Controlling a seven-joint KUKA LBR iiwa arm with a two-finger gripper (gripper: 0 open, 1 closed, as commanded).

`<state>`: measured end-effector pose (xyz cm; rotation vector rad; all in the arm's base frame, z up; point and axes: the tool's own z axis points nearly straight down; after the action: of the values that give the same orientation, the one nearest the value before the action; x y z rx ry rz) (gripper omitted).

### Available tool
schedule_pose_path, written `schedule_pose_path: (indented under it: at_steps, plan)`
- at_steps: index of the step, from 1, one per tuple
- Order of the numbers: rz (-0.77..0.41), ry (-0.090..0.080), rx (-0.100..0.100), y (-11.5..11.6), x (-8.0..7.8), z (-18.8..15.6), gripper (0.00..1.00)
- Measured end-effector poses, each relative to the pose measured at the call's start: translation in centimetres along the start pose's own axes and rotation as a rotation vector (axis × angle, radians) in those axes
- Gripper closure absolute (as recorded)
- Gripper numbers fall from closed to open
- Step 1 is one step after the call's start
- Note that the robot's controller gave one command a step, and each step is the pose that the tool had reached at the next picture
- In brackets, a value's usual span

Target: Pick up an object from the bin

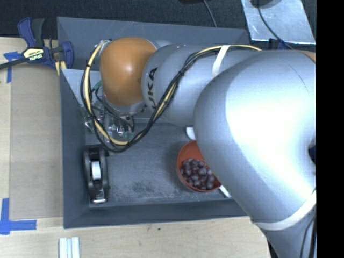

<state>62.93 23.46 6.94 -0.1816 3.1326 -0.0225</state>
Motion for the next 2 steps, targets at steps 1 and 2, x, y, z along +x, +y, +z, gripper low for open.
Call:
schedule_pose_path:
  at_steps: [1,2]
  plan:
    - [0.003,-0.014,-0.016,0.7,0.1,-6.8,0.0]
    - [-0.395,0.002,-0.007,1.5,6.3,-3.4,0.0]
